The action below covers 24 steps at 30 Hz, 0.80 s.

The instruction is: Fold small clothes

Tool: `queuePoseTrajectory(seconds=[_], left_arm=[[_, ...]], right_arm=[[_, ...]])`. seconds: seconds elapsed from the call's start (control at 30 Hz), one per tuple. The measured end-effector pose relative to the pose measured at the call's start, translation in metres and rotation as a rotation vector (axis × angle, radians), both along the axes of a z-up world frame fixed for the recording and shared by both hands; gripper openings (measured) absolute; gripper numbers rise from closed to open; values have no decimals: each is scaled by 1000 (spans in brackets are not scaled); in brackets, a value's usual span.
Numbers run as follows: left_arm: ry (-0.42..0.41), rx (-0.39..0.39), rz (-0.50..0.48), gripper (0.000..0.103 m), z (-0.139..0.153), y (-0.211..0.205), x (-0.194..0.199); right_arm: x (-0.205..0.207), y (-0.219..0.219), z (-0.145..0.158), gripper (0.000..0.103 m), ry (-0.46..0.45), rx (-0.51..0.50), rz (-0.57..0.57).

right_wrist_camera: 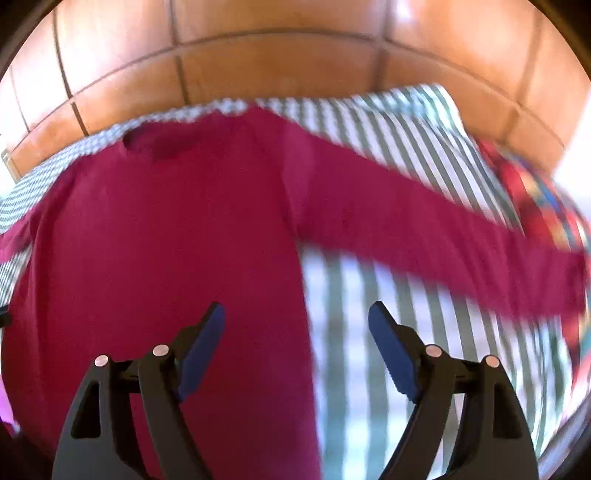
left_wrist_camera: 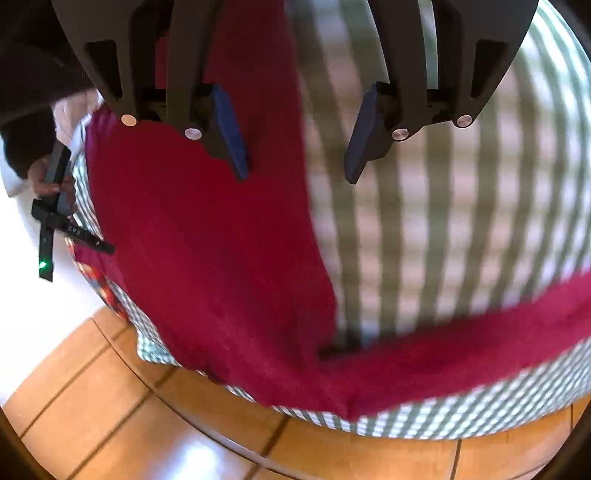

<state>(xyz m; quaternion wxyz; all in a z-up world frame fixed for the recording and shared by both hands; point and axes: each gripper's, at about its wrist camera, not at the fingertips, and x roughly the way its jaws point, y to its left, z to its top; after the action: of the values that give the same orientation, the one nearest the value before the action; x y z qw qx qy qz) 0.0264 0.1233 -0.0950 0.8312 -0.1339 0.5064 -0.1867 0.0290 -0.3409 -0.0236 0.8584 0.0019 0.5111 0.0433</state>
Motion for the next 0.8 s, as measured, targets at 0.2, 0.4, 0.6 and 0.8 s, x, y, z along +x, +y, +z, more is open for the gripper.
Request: queuePoseTrajectory(seconds=[0.2,0.4,0.6,0.8], left_arm=[[-39,32,-17,15,-1,-25,-32],[-99,20,34,10,28,-4,-41],[-17,57,53,10,1,5,-55],[-50,35,111,23,22,17,-54]], right_arm=[[-68,-8,-13,32,57,140,-14],[-90,-2,14,6,-10,164,13],[-98,-4,-10,6,51,116,14],[-86,-46,5,61,-1,224,-112]])
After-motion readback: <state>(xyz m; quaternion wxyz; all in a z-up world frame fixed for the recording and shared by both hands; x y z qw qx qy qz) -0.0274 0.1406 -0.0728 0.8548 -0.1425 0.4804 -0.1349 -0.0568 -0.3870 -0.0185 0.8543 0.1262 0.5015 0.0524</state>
